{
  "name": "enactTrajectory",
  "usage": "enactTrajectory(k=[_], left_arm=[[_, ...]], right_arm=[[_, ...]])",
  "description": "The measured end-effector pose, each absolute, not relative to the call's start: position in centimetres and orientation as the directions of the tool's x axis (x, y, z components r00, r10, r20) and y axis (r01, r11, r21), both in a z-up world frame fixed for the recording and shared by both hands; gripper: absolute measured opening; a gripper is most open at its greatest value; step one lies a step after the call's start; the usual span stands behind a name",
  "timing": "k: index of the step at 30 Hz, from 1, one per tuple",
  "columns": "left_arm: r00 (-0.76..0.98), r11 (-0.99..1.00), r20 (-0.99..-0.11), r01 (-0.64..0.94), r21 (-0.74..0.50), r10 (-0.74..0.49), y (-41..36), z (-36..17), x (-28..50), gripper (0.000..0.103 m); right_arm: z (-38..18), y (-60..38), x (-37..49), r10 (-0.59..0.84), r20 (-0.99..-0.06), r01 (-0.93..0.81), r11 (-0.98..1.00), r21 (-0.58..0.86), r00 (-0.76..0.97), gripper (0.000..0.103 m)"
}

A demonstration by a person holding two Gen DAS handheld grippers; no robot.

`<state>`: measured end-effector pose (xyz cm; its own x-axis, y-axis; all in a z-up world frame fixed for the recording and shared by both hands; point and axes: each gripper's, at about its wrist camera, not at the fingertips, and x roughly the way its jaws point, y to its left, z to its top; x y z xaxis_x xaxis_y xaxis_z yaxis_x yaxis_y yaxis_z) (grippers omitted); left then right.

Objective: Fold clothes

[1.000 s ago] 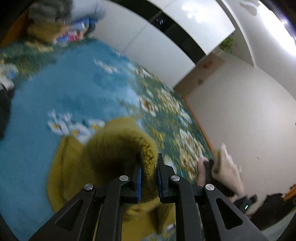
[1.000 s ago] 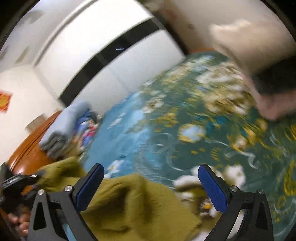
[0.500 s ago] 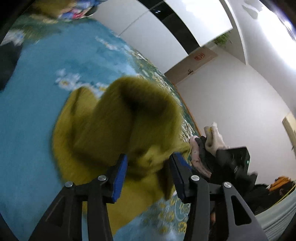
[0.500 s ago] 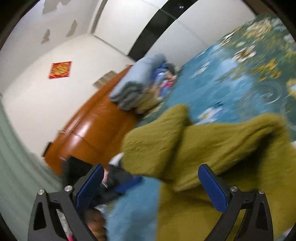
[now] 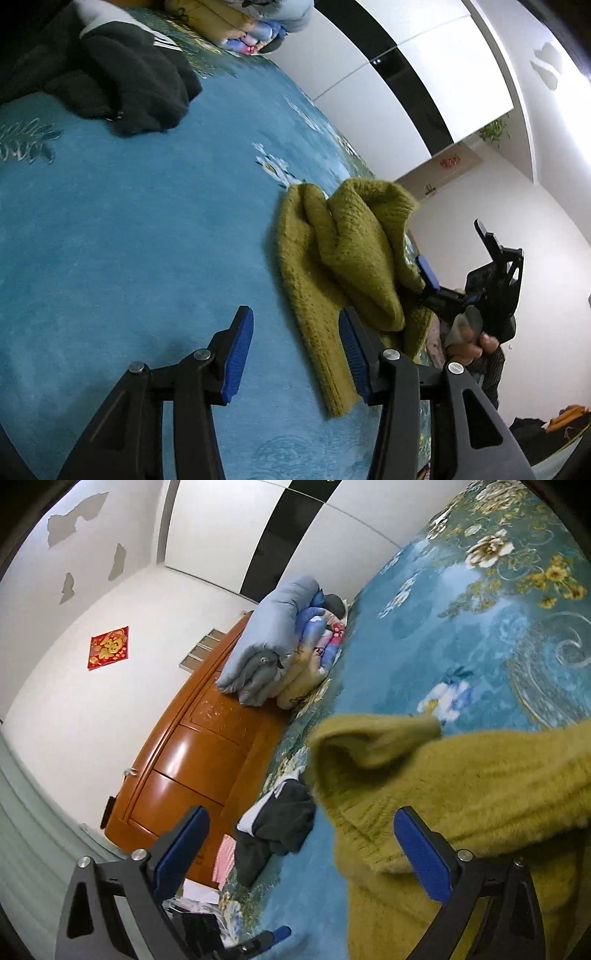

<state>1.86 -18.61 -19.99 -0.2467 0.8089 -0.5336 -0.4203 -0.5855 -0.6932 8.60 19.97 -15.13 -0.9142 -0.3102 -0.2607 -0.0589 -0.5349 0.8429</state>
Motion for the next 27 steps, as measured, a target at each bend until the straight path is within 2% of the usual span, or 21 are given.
enactTrajectory(k=[8,12,17,19,23,27], left_arm=[[-0.158,-0.551,-0.543,-0.441,-0.708,0.825,-17.7,-22.0,0.2,0.053],[-0.081,-0.533,-0.565,-0.463,-0.708,0.821,-15.0,-22.3,-0.4,0.053],[-0.045,-0.559,-0.628,-0.507,-0.656,0.777,-11.6,-22.7,0.8,0.054],[-0.07,-0.587,-0.653,-0.518,-0.622,0.754,-10.9,-22.7,1.4,0.054],[-0.099,-0.621,-0.684,-0.529,-0.579,0.723,-10.2,-22.5,2.9,0.054],[-0.099,-0.627,-0.695,-0.537,-0.565,0.712,-9.2,-22.8,4.9,0.054]], right_arm=[[-13.4,18.8,12.0,-0.192,-0.491,-0.163,-0.79,0.592,-0.85,0.096],[-11.7,19.9,17.0,-0.072,-0.494,-0.202,-0.855,0.478,-0.866,0.096],[-13.5,23.1,22.1,0.094,-0.62,-0.393,-0.844,0.366,-0.779,0.096],[-15.1,24.3,23.6,0.068,-0.646,-0.418,-0.813,0.406,-0.76,0.096],[-17.0,24.2,24.2,-0.005,-0.638,-0.383,-0.796,0.469,-0.77,0.096],[-18.4,21.6,21.6,0.01,-0.705,-0.368,-0.859,0.357,-0.709,0.096]])
